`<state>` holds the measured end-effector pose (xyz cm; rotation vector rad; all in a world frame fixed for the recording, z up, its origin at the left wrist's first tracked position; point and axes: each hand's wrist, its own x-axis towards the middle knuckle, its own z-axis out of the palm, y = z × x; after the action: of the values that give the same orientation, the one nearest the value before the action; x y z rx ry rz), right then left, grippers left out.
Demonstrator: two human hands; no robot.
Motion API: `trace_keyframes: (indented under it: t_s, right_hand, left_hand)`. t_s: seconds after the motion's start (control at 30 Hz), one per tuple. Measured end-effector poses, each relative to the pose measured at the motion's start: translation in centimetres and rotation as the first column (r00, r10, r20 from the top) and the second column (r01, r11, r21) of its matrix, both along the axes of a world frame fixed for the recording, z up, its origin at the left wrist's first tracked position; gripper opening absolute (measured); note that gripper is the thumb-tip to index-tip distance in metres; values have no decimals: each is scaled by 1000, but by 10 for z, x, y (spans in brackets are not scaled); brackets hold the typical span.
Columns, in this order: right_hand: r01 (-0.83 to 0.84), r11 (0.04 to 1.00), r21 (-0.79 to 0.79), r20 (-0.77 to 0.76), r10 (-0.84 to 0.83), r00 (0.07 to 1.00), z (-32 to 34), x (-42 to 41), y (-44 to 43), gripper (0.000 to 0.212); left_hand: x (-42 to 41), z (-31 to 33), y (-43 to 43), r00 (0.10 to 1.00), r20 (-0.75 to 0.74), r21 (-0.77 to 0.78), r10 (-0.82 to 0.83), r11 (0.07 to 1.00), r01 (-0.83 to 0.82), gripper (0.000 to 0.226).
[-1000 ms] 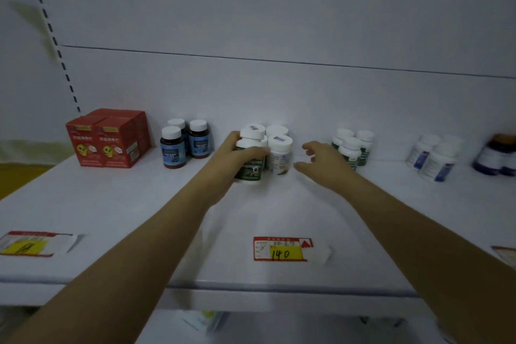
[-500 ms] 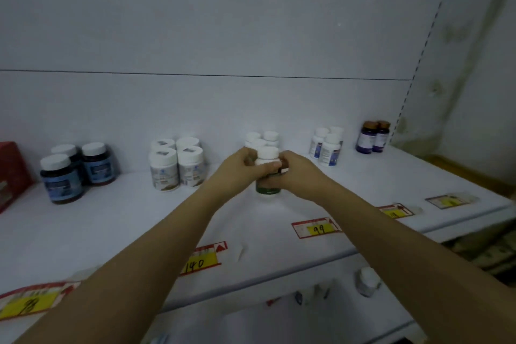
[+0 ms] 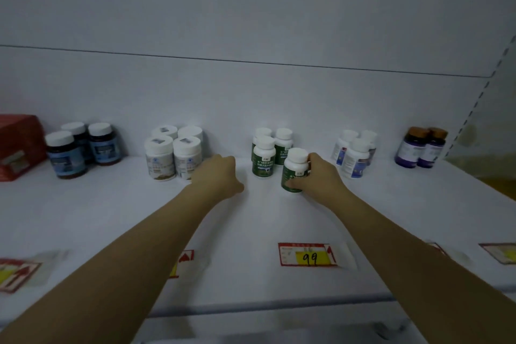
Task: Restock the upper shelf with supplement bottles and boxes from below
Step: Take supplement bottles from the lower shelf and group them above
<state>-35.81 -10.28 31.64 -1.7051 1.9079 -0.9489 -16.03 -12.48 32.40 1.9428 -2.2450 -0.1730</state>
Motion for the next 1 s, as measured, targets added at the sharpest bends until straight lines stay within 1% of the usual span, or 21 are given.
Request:
trace_keyframes:
  t_s: [0.07, 0.2, 0.33, 0.5, 0.7, 0.83, 0.9, 1.0]
  right_hand:
    - [-26, 999, -19, -3, 26, 1000, -2, -4, -13, 54]
    - [-54, 997, -54, 55, 57, 997, -5, -7, -31, 61]
    - [-71, 994, -77, 61, 76, 995, -9, -7, -45, 60]
    - [-71, 994, -80, 40, 74, 996, -13, -7, -59, 58]
    - [-66, 997, -43, -10, 66, 998, -19, -6, -69, 59]
    - [-80, 997, 25, -117, 82, 990, -18, -13, -63, 61]
    - [-84, 993, 88, -238, 102, 966, -13, -17, -55, 56]
    - [-78, 975, 207, -424, 161, 891, -1, -24, -33, 51]
  left_hand:
    - [-5, -2, -2, 999, -11, 0, 49, 999, -49, 55]
    - [-12, -3, -4, 991, -43, 6, 125, 992, -125, 54]
    - [-14, -3, -3, 982, -60, -10, 178, 984, -179, 52]
    - [-15, -5, -3, 981, -53, -19, 189, 982, -190, 48]
    - [-14, -4, -1, 983, -52, -11, 177, 984, -178, 47]
    - [-13, 1, 3, 984, -32, -4, 175, 984, -175, 48]
    - [-11, 5, 8, 983, -34, 1, 182, 983, -182, 47]
    - [-8, 12, 24, 982, -60, 26, 182, 983, -180, 45]
